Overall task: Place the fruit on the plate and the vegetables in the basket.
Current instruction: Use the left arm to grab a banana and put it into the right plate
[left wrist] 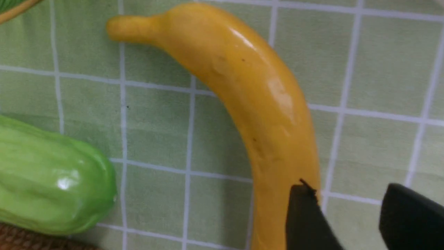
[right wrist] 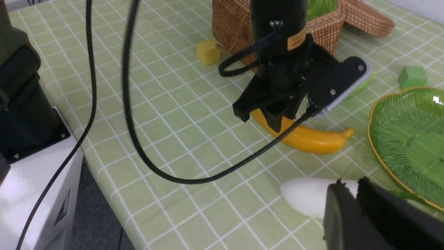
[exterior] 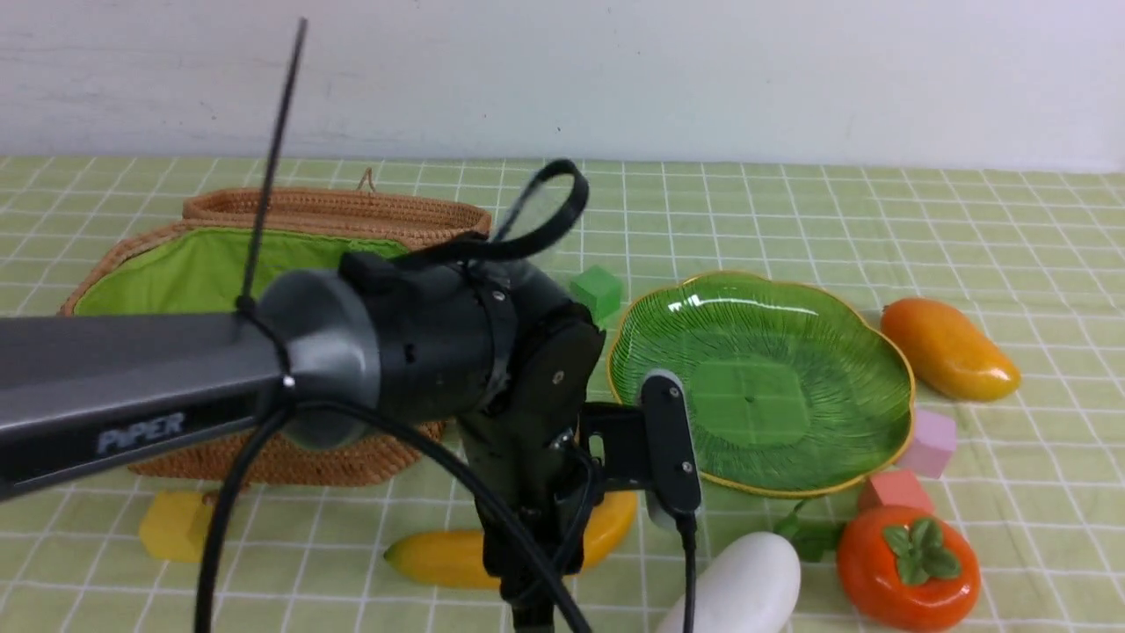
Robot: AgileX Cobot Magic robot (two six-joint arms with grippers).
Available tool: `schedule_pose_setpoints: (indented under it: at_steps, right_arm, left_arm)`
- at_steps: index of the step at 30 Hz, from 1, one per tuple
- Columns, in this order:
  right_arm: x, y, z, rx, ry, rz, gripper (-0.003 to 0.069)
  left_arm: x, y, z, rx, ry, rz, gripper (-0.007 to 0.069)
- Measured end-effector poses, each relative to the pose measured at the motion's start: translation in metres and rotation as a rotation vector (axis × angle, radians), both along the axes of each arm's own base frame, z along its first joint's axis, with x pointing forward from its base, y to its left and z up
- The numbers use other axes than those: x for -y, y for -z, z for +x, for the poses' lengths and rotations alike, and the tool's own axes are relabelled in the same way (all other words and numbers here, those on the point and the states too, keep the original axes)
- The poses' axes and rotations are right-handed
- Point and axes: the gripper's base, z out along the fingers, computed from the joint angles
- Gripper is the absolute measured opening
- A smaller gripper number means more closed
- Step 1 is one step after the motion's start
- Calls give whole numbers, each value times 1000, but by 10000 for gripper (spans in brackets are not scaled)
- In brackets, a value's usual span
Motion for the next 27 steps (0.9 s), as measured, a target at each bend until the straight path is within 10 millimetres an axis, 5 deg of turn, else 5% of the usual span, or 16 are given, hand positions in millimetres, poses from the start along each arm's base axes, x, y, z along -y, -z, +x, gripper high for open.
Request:
schedule_pose_setpoints:
  at_steps: [4, 7, 10, 14, 18, 23, 27]
  right_arm:
    - [0, 1, -1, -8, -4, -2, 79]
    - [0, 1, -1, -16, -11, -7, 83]
    - [0, 1, -1, -18, -12, -8, 83]
    - [0, 2, -2, -19, -13, -10, 83]
    - [0, 2, -2, -19, -13, -10, 85]
    - [0, 2, -2, -19, -13, -10, 85]
    - [0, 1, -1, -14, -9, -7, 87]
  left_arm:
    - [4, 22, 10, 20, -33, 17, 489]
    - [6, 34, 14, 18, -53, 22, 509]
    - [7, 44, 16, 5, -57, 44, 477]
    - [7, 47, 15, -14, -72, 62, 322]
    - [8, 46, 14, -18, -81, 69, 309]
    - [3, 26, 12, -39, -98, 122, 309]
    - [5, -27, 7, -41, -137, 53, 309]
